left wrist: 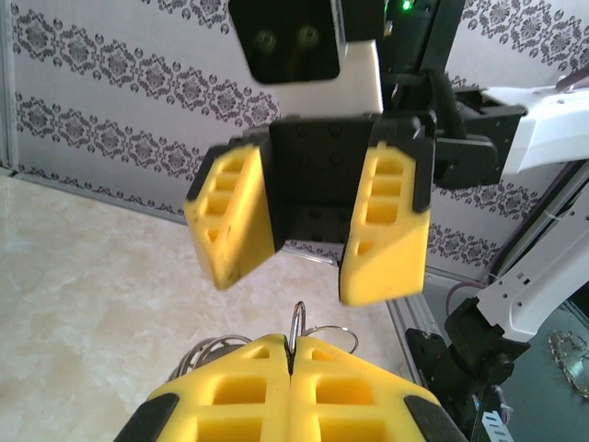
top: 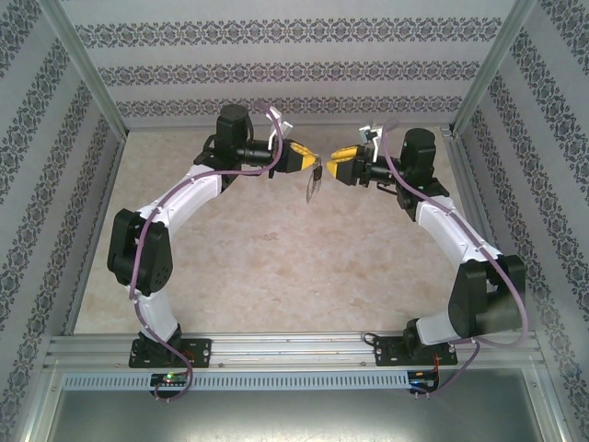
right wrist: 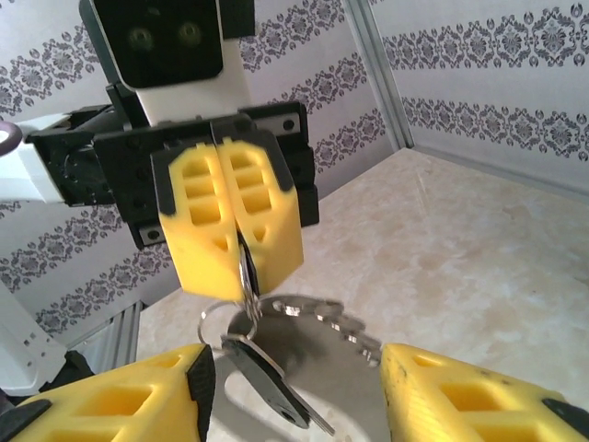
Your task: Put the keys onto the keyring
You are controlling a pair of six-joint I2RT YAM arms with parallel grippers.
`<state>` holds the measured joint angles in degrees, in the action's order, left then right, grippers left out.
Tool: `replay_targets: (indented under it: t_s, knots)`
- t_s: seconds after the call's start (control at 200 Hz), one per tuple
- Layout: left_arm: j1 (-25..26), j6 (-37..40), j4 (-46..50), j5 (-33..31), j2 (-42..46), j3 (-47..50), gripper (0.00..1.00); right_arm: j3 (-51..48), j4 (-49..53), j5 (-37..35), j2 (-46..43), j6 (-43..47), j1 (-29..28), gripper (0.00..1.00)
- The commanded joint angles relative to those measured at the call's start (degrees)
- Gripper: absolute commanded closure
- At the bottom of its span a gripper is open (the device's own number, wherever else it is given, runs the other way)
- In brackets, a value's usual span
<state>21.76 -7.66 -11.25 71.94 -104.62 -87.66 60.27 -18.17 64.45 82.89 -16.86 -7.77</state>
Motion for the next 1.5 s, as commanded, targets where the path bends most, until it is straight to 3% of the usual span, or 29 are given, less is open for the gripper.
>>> replay_targets:
  t_s: [0.0,0.38,0.455,0.63,0.914,1.169,1.494]
  knots:
    - [0.46,-1.88,-4.92,1.16,2.89,-0.11,1.0,-0.87,-6.91,2.48,0.24,-2.47,-0.8,0.48]
    - [0.41,-2.43,-5.57,0.49,2.97,-0.32,1.0,1.34,-7.58,4.57,3.61,-2.39,-3.56,0.51]
    - [0.45,-2.4,-5.7,0.05,3.02,-0.26,1.0,0.95,-7.57,4.92,3.88,-2.23,-3.66,0.61]
    - [0.39,-2.81,-6.86,-1.2,3.43,0.23,1.0,-0.06,-7.63,4.55,4.16,-2.13,-3.7,1.0]
    - [0.39,-6.7,-13.96,-3.21,4.95,3.38,1.0,2.15,-7.18,4.64,9.09,-2.39,-5.75,1.0]
    - [0.46,-6.5,-14.24,-3.64,5.65,4.8,1.0,3.64,-7.82,3.66,10.02,-3.12,-5.42,1.0]
    - [1.18,-10.49,-20.5,-4.33,4.93,7.58,1.0,3.63,-29.77,2.81,15.1,-19.23,-6.36,1.0]
